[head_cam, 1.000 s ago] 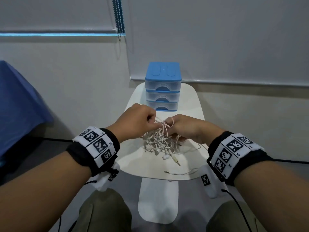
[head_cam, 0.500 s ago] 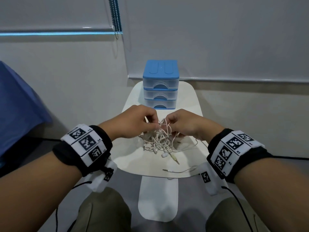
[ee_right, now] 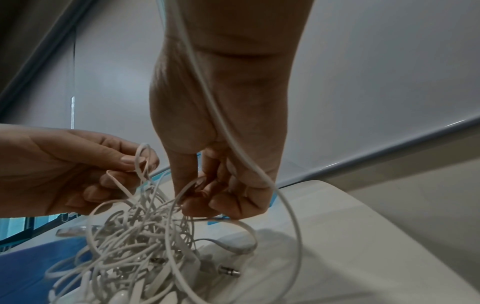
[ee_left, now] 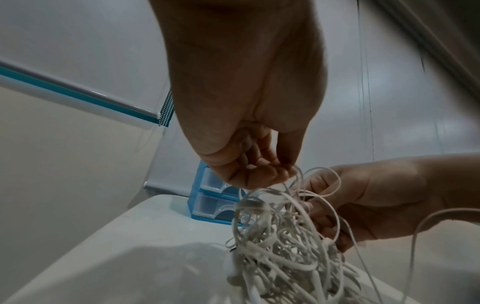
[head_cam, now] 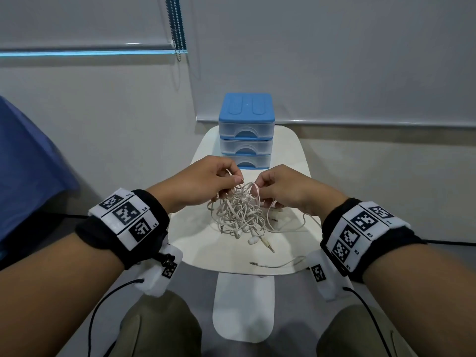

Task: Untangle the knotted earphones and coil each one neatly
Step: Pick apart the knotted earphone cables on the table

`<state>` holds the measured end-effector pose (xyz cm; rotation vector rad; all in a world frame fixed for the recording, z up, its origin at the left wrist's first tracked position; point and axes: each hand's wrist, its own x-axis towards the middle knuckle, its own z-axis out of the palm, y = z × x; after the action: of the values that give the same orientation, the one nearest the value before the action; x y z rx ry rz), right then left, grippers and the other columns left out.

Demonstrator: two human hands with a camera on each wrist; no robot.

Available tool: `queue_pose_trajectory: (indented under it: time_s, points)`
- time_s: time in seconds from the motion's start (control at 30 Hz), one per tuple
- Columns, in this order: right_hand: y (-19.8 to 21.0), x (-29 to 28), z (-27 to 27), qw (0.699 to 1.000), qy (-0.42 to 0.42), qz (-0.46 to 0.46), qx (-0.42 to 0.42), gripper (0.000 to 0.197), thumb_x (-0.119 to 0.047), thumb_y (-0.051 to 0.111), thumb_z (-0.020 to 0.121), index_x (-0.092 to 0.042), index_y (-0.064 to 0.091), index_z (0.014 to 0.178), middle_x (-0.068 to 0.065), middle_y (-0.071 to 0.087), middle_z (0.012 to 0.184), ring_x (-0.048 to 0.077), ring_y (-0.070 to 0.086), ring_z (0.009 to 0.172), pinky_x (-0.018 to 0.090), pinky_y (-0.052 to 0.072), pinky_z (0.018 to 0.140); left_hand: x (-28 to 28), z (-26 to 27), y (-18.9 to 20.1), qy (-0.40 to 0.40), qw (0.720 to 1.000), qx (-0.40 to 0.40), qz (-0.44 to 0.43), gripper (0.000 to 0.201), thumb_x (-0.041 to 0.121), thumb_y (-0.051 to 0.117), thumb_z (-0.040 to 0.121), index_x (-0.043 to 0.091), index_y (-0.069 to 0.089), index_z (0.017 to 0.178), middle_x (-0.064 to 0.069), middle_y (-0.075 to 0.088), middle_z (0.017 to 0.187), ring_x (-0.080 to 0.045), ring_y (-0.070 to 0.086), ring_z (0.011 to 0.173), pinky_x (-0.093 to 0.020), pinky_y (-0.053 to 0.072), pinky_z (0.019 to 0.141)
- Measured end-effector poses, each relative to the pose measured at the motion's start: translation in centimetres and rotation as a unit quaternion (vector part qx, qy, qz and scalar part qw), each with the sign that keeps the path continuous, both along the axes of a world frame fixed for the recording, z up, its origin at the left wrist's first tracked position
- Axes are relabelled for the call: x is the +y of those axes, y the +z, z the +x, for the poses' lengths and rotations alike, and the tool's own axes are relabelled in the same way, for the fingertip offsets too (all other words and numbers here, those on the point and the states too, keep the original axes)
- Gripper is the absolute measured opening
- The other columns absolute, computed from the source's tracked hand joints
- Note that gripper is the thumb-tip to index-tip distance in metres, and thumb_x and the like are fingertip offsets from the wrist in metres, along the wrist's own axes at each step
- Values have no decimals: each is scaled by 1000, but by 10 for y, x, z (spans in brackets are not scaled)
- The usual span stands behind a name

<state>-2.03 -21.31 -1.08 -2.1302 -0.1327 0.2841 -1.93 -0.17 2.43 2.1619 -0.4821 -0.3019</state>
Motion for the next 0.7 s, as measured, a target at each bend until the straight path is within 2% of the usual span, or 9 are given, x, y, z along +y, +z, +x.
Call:
queue_pose_trajectory:
  time_s: [0.1, 0.17, 0.23, 0.33, 0.4, 0.47, 0.57, 0.63, 0.7]
  points:
    - [-3, -2, 2, 1000, -6, -10, 1, 14, -1, 64, 93, -8, 70, 83, 8, 68, 72, 19, 62, 68, 24, 46, 53, 2, -3, 5, 19, 998, 55, -21, 15, 18, 54, 105, 6, 63, 101, -18, 75, 84, -21, 67, 67, -29, 47, 54]
    - [-5, -2, 2, 1000, -2, -16, -3, 11, -4, 66, 94, -7, 71, 84, 7, 68, 72, 18, 62, 67, 25, 46, 54, 5, -5, 7, 5, 998, 64, 6, 17, 10, 52, 100, 5, 66, 91, -19, 76, 84, -22, 65, 63, -27, 44, 52]
    - [-7, -1, 2, 1000, 1, -19, -8, 11, -4, 66, 94, -8, 71, 84, 7, 68, 73, 15, 62, 64, 24, 45, 54, 6, -9, 6, -42, 995, 32, 90, 17, 9, 59, 94, 6, 72, 82, -12, 76, 80, -16, 62, 57, -23, 41, 50]
    - [-5, 1, 1, 999, 14, -25, -24, 13, -4, 68, 92, -9, 71, 81, 3, 66, 69, 12, 60, 61, 21, 44, 53, 1, -14, 2, -81, 985, -6, 155, 17, 5, 66, 87, 16, 77, 85, -3, 76, 78, -11, 62, 54, -18, 47, 55]
    - [-4, 3, 1, 998, 29, -44, -36, 9, -4, 70, 92, -5, 72, 83, 1, 65, 68, 11, 58, 60, 19, 44, 53, -2, -13, -1, -65, 987, -20, 147, 21, 2, 64, 85, 18, 77, 88, -3, 75, 81, -11, 66, 57, -18, 48, 54]
    - [-1, 5, -1, 996, 38, -64, -51, 5, -7, 73, 91, -5, 73, 87, -2, 64, 68, 8, 56, 59, 19, 45, 57, -3, -11, 0, -47, 990, -40, 130, 21, 1, 62, 87, 17, 76, 88, -2, 74, 80, -13, 69, 61, -23, 50, 54]
    - [10, 0, -3, 992, 22, -88, -84, 6, -14, 80, 87, -16, 76, 92, -3, 67, 80, 9, 56, 68, 21, 45, 67, -3, -9, 5, -39, 992, -65, 105, 20, 1, 63, 89, 19, 73, 89, 0, 74, 81, -16, 73, 70, -28, 57, 60]
    - [22, -7, -7, 989, 1, -95, -114, 20, -16, 83, 83, -21, 74, 100, -2, 66, 92, 11, 56, 73, 22, 43, 66, -2, -9, 8, -41, 991, -81, 95, 22, 3, 64, 90, 23, 72, 90, 5, 74, 87, -14, 74, 73, -21, 54, 61]
    - [36, -11, -15, 984, -7, -82, -158, 23, -13, 82, 81, -23, 72, 99, -3, 63, 93, 12, 54, 71, 23, 41, 65, -1, -9, 10, -41, 989, -95, 102, 23, 6, 65, 90, 28, 72, 92, 11, 73, 93, -8, 71, 72, -11, 46, 59]
